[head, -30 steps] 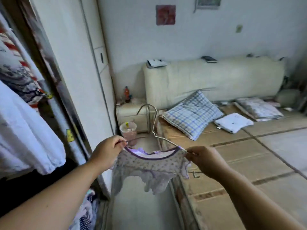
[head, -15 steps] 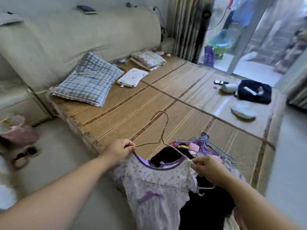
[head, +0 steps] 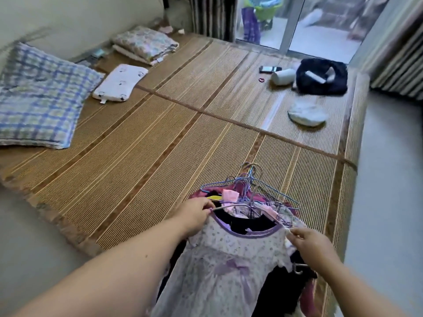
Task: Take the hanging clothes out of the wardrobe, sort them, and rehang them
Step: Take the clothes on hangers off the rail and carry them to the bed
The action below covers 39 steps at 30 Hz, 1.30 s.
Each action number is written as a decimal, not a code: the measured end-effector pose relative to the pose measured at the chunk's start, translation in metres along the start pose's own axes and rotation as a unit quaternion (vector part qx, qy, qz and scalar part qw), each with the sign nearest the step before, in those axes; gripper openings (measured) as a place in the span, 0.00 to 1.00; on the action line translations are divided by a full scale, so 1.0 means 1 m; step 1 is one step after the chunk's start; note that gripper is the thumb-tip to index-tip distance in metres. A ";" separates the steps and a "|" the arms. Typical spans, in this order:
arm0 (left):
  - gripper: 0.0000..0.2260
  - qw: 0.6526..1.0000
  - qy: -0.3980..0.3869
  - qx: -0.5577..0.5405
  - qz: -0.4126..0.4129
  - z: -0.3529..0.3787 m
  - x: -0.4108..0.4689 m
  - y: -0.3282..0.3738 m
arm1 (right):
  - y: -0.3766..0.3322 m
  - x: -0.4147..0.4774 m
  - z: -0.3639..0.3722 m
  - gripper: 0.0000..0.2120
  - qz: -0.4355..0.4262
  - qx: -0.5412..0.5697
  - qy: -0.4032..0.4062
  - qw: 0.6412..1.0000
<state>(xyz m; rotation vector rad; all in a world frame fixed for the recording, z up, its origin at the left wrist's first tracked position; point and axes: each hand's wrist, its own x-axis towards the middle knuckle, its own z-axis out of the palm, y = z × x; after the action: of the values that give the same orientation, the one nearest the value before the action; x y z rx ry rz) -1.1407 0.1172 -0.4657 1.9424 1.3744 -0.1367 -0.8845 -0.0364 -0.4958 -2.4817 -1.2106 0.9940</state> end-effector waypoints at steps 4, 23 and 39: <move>0.10 0.999 -0.024 0.022 -0.015 0.021 0.034 -0.007 | 0.013 0.034 0.021 0.11 0.028 -0.020 -0.028 0.999; 0.25 0.986 0.115 0.017 -0.120 -0.058 -0.104 -0.085 | -0.222 -0.021 0.084 0.25 -0.385 -0.146 -0.095 0.906; 0.25 0.754 0.531 0.141 -0.361 -0.205 -0.578 -0.221 | -0.569 -0.418 0.210 0.22 -0.803 -0.035 -0.127 0.581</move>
<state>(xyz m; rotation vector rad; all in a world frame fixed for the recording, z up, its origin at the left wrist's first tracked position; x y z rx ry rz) -1.6366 -0.1684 -0.1536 1.5718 2.9747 0.5253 -1.5563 -0.0105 -0.1961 -0.3278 -2.5564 0.5593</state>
